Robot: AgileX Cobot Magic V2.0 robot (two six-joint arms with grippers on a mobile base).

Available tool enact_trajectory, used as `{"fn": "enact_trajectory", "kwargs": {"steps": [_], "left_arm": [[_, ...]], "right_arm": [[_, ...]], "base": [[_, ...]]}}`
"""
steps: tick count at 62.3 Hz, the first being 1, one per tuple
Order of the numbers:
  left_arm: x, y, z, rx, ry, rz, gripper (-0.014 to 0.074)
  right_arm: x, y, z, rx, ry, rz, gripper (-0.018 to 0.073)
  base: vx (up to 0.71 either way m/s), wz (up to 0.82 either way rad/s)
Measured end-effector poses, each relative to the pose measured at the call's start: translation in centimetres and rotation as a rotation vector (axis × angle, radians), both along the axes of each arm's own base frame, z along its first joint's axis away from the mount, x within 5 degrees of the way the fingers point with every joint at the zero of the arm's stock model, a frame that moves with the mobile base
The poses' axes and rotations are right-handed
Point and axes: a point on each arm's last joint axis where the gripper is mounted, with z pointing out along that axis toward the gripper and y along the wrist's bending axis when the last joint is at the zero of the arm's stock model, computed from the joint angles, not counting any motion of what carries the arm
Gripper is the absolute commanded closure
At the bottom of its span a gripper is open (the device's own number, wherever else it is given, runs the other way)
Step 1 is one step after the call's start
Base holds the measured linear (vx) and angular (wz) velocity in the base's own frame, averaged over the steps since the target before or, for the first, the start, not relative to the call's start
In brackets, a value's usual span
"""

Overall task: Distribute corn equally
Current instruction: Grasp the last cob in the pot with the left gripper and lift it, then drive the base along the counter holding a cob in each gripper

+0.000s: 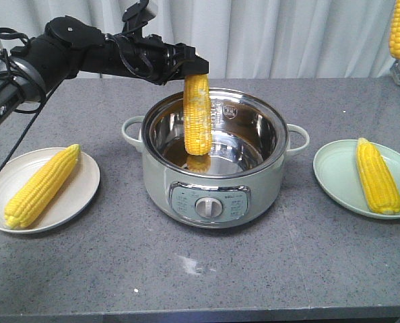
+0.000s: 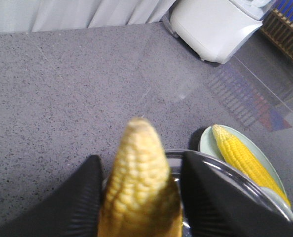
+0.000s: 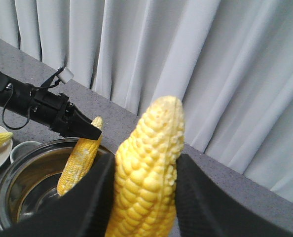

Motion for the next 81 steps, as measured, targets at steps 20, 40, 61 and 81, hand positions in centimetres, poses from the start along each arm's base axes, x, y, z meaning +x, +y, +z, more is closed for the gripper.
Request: {"fn": "enact_trajectory", "kwargs": {"steps": [20, 40, 61, 81], "left_arm": [[-0.4, -0.2, 0.3, 0.001, 0.015, -0.043, 0.0605], [-2.2, -0.3, 6.6, -0.051, -0.104, -0.139, 0.0605], [-6.8, 0.3, 13.6, -0.088, -0.160, -0.266, 0.0605], [-9.5, 1.0, 17.5, -0.158, -0.182, -0.231, 0.0605]], "right_arm": [[0.0, 0.0, 0.0, 0.000, -0.001, 0.000, 0.0564], [0.0, 0.0, 0.0, 0.000, 0.000, 0.000, 0.0564], [0.0, 0.0, 0.0, 0.000, -0.001, 0.000, 0.0564], [0.0, 0.0, 0.0, 0.000, 0.000, 0.000, 0.0564]], "base": [[0.00, 0.00], [0.00, 0.00], [0.00, 0.00], [0.00, 0.00]]}}
